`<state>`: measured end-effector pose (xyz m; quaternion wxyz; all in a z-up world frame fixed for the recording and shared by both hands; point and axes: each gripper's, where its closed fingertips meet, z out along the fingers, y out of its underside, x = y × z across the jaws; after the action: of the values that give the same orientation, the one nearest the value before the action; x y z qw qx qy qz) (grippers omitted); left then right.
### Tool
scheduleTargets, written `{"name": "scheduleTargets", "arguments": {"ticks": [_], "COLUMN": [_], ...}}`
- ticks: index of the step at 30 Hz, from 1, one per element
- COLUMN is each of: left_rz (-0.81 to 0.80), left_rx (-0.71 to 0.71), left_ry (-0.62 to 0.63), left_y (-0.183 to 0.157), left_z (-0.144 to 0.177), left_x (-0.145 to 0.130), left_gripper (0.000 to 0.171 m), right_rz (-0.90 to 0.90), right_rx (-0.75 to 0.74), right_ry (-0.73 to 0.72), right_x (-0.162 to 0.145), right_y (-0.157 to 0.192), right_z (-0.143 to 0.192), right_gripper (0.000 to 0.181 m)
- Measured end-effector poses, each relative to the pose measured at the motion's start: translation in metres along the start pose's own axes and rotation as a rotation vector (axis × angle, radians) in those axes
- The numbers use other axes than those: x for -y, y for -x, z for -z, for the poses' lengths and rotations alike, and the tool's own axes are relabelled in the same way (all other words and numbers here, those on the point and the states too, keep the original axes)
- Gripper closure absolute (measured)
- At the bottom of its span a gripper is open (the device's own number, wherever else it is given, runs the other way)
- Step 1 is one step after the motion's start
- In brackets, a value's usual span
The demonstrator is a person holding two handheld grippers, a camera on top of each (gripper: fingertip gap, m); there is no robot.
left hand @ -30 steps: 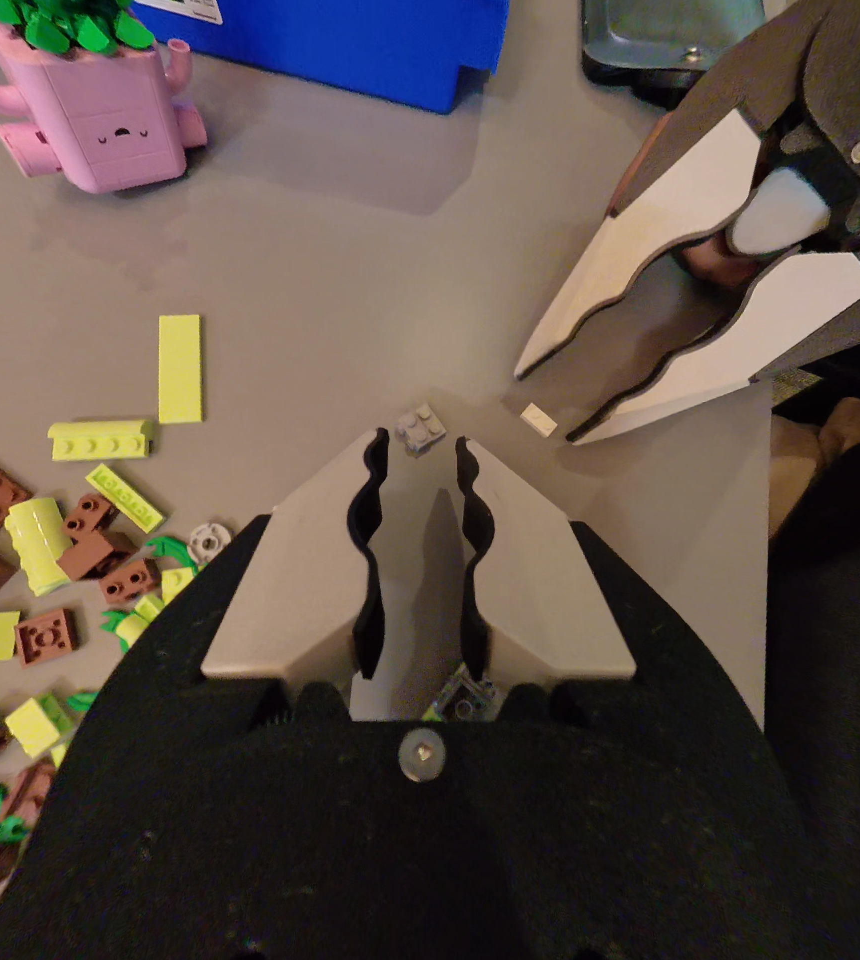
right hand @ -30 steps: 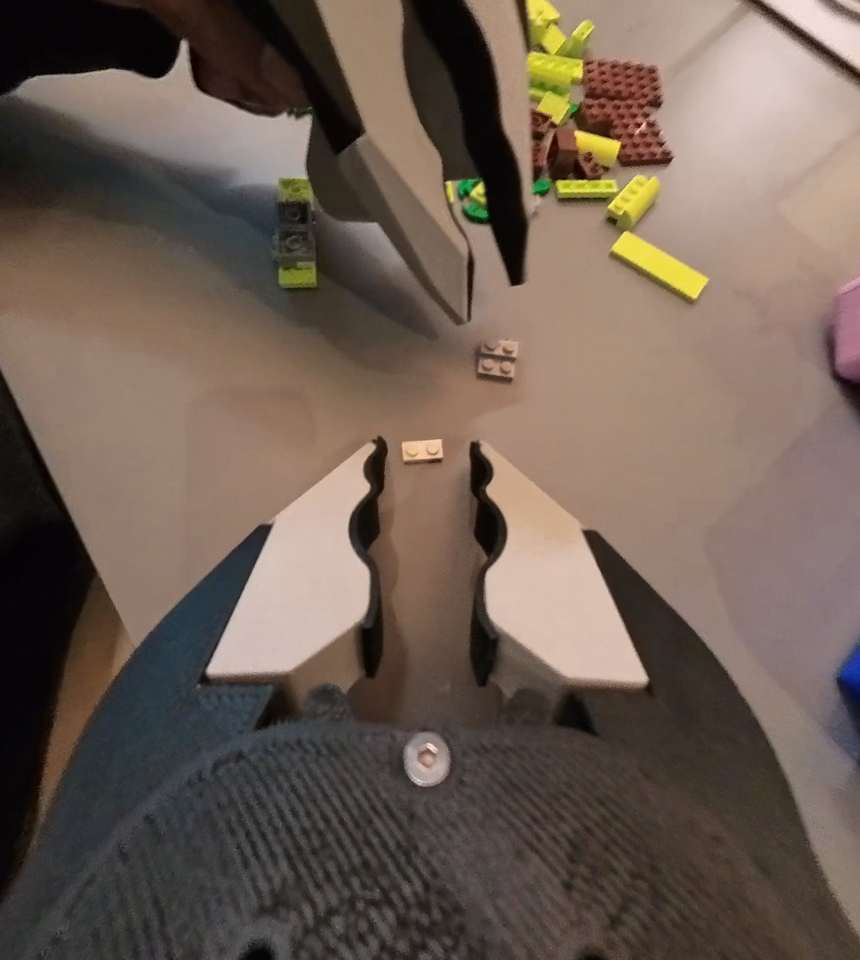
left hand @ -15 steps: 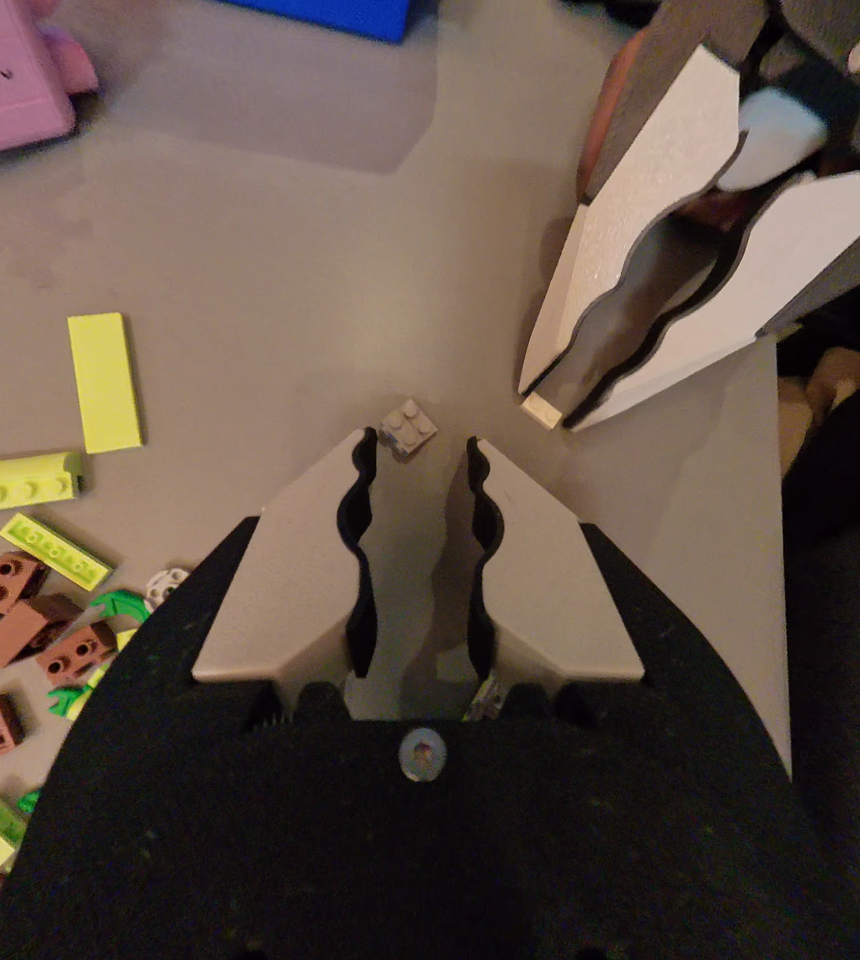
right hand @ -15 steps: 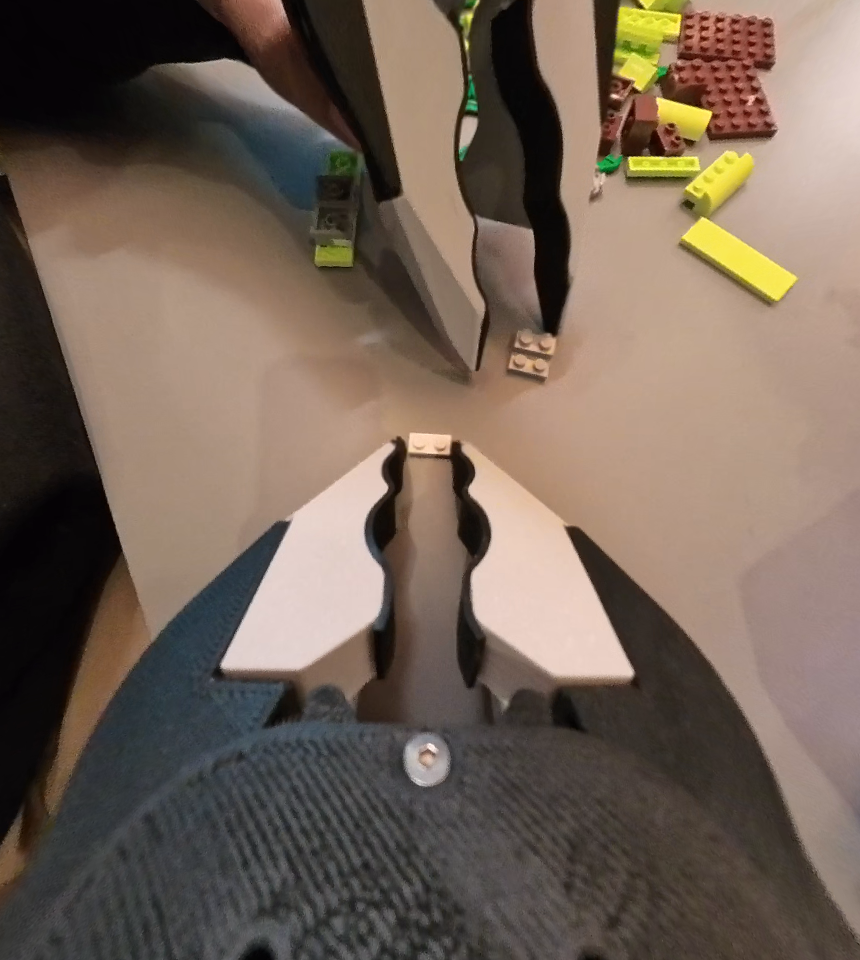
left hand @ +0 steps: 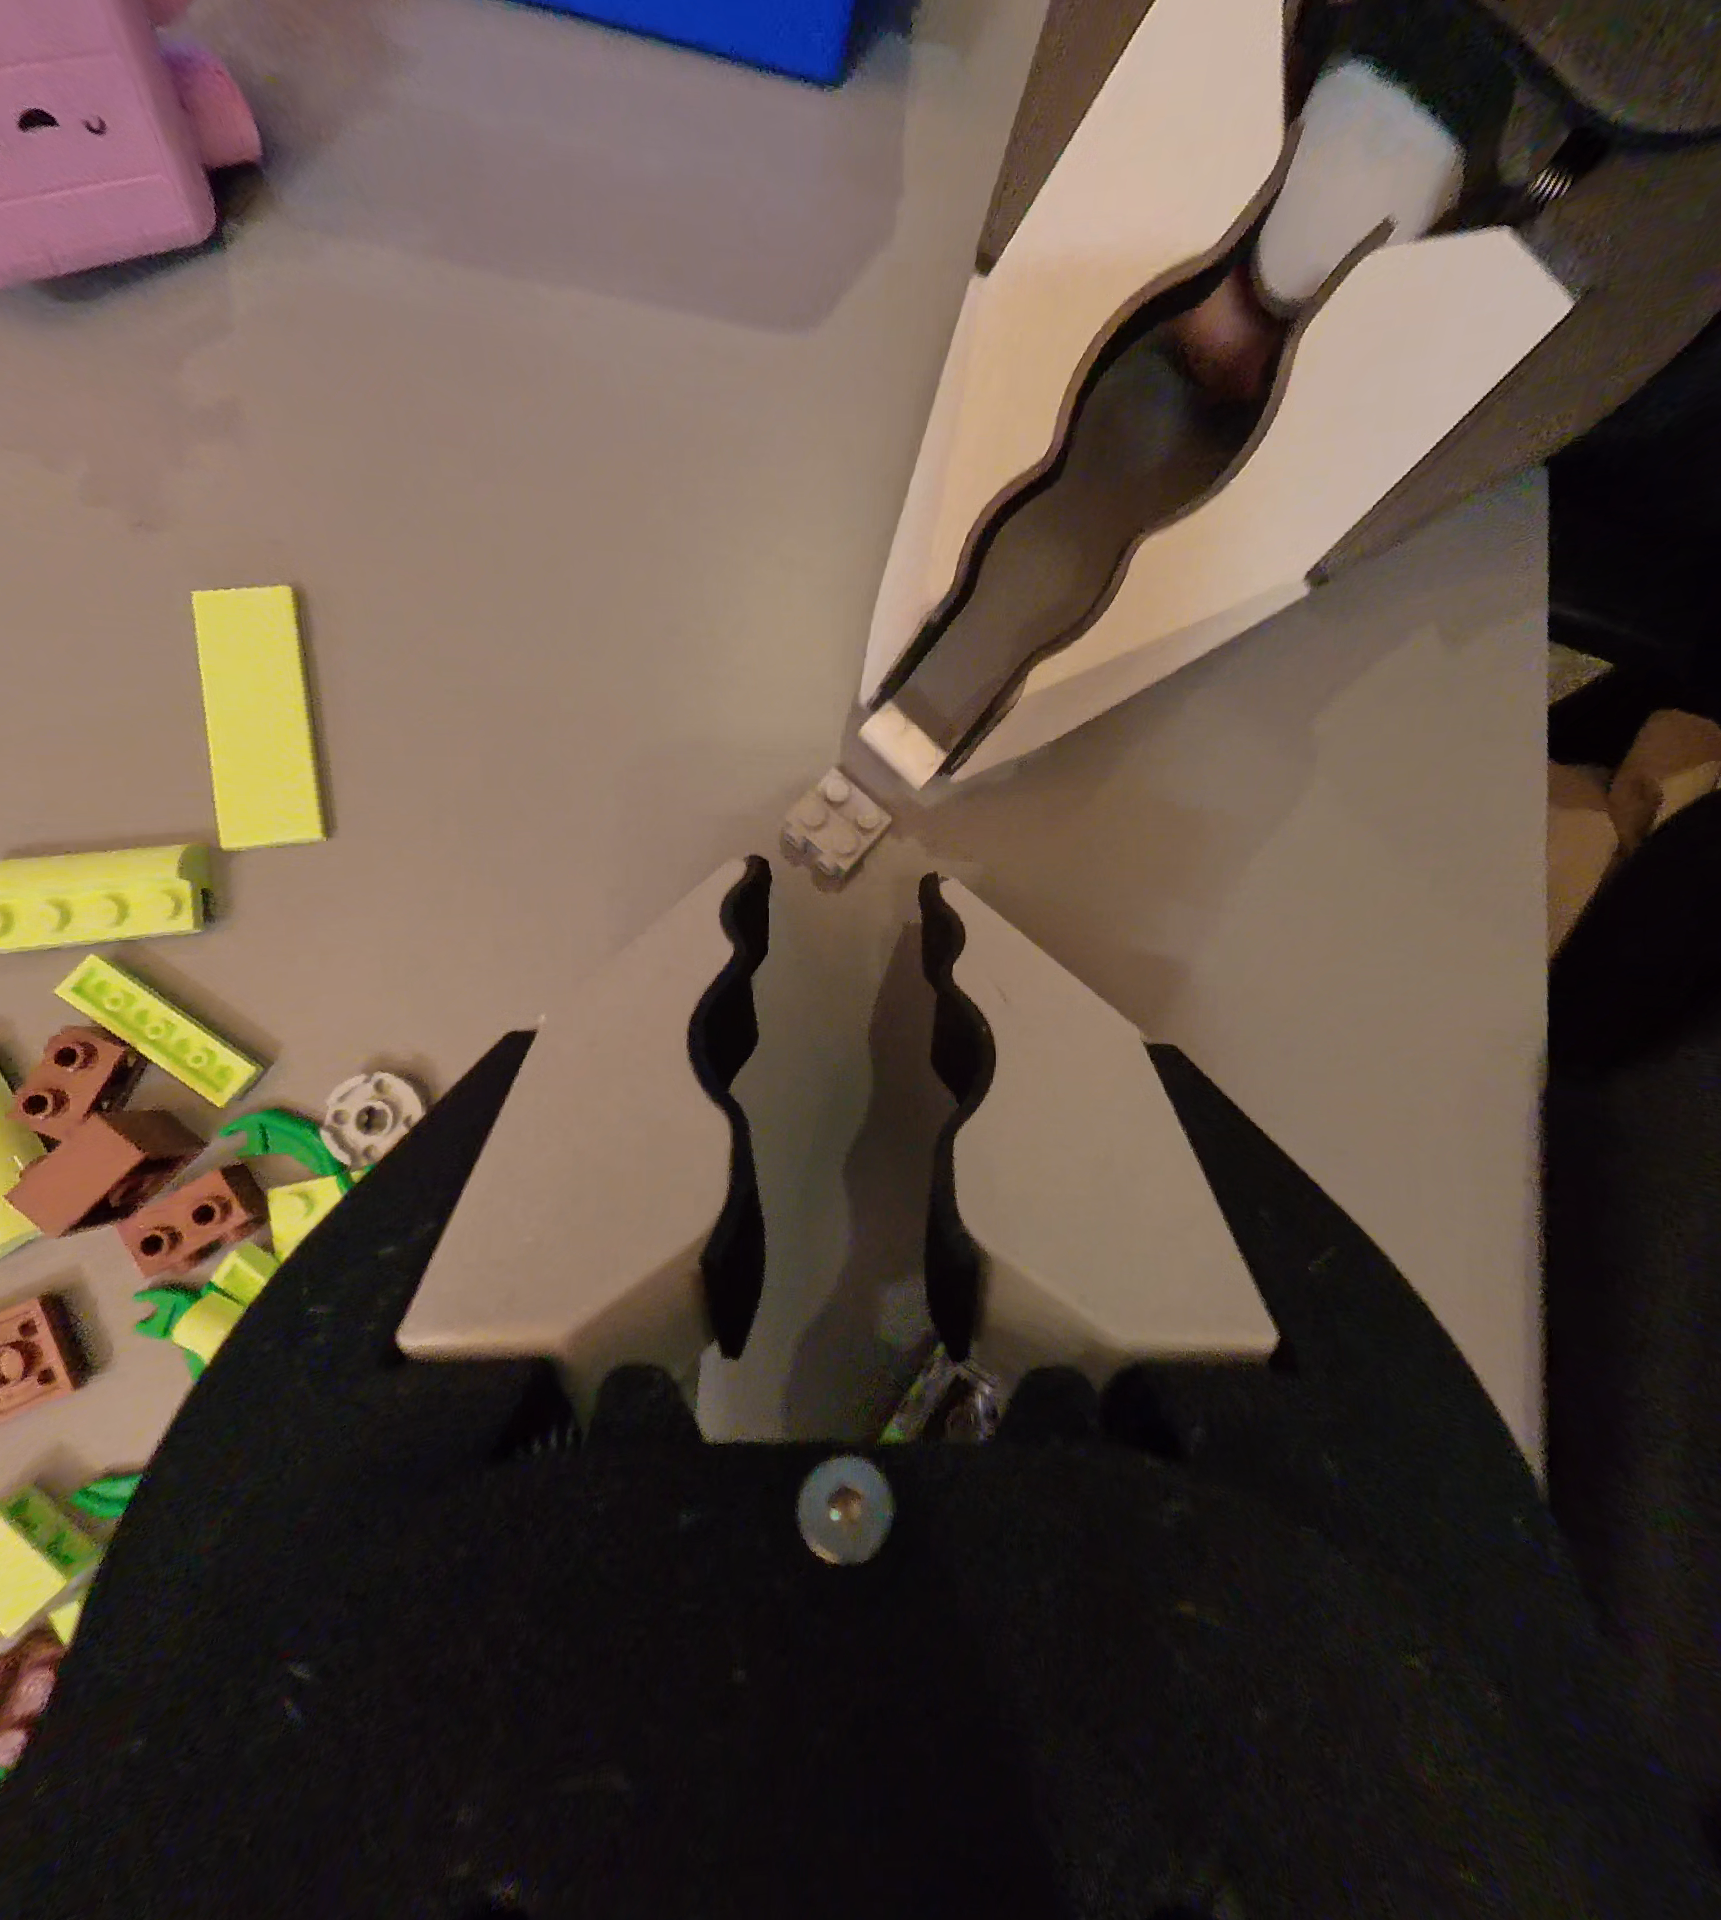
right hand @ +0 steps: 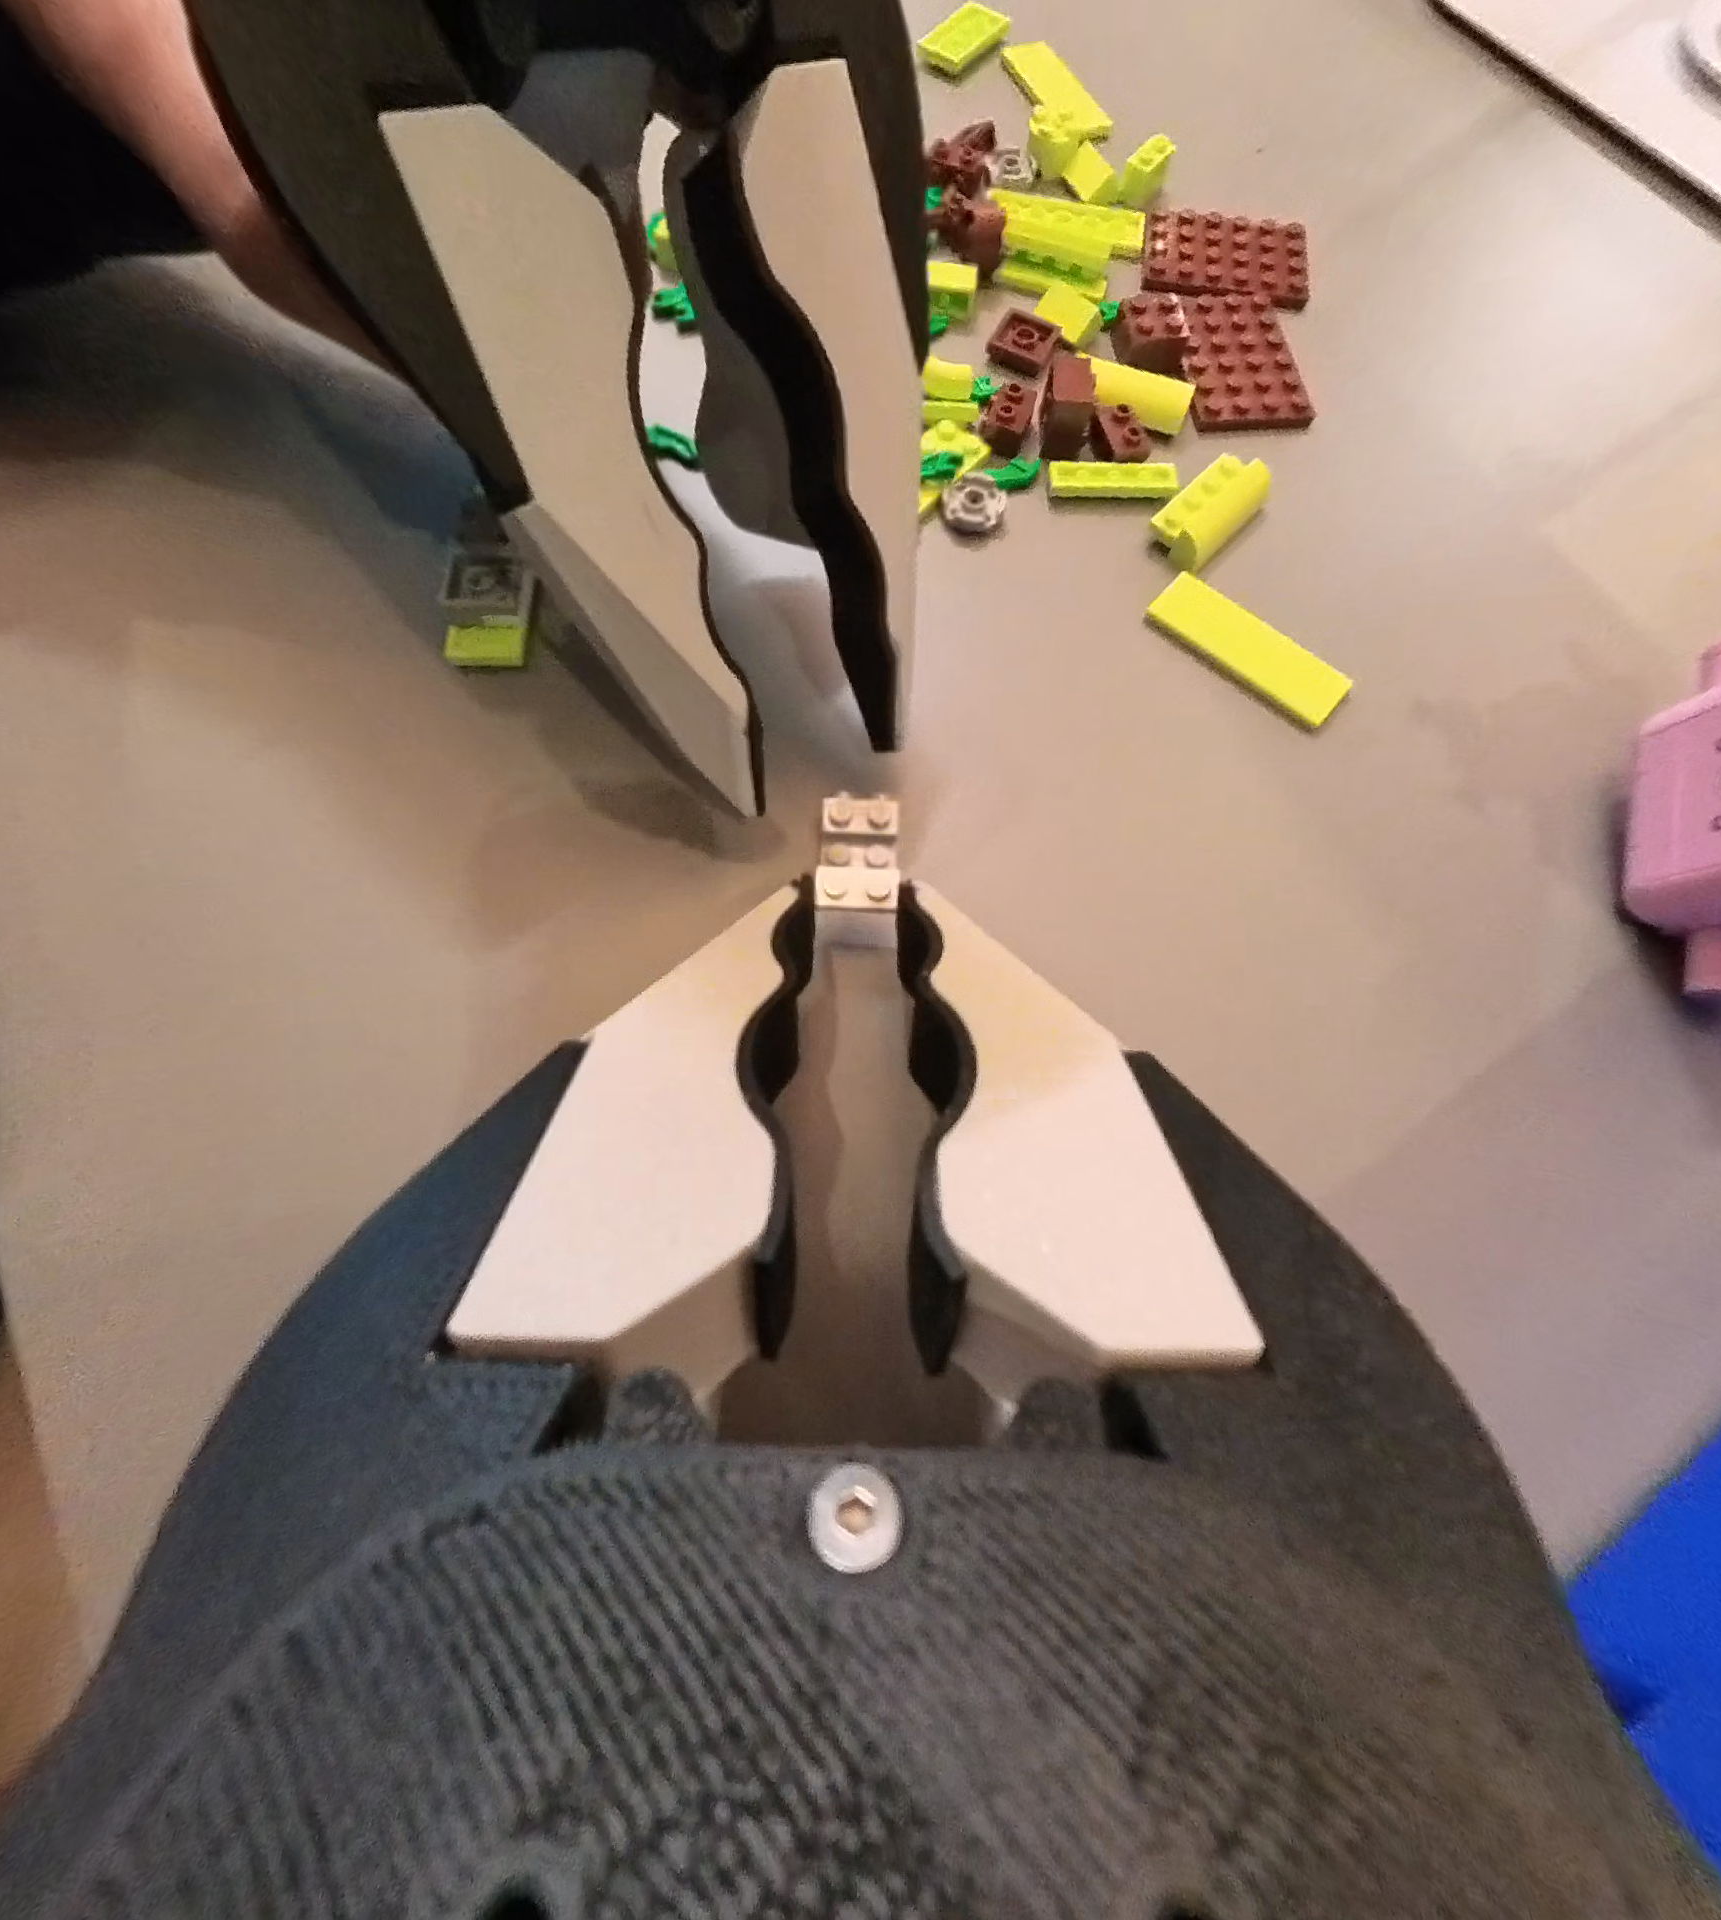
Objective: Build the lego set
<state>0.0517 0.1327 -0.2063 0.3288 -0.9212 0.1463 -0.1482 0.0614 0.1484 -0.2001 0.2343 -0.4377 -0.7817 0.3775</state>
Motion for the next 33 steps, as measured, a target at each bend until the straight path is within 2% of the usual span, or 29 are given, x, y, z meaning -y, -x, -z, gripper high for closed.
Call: {"name": "scheduleTargets", "arguments": {"ticks": [3, 8, 18, 26, 33], "left_rz": [0.006, -0.014, 0.012, -0.007, -0.008], "left_rx": [0.002, 0.027, -0.008, 0.010, 0.012], "left_ry": [-0.011, 0.007, -0.024, -0.017, -0.019], "left_y": [0.001, 0.004, 0.004, 0.003, 0.003], "left_z": [-0.003, -0.007, -0.008, -0.007, -0.007], "left_x": [0.002, -0.003, -0.002, -0.003, -0.003], "left_gripper": [0.146, 0.159, 0.164, 0.166, 0.166], "right_rz": [0.033, 0.039, 0.032, 0.021, -0.013], "right_rx": [0.004, 0.037, 0.070, 0.038, 0.065], "right_ry": [0.013, 0.036, 0.053, 0.028, -0.016], "right_x": [0.002, 0.001, 0.001, 0.004, 0.007], "right_y": [-0.002, -0.001, -0.001, -0.002, -0.003], "right_z": [-0.007, -0.011, -0.016, -0.013, -0.005], "right_gripper": [0.168, 0.168, 0.167, 0.156, 0.173]}}
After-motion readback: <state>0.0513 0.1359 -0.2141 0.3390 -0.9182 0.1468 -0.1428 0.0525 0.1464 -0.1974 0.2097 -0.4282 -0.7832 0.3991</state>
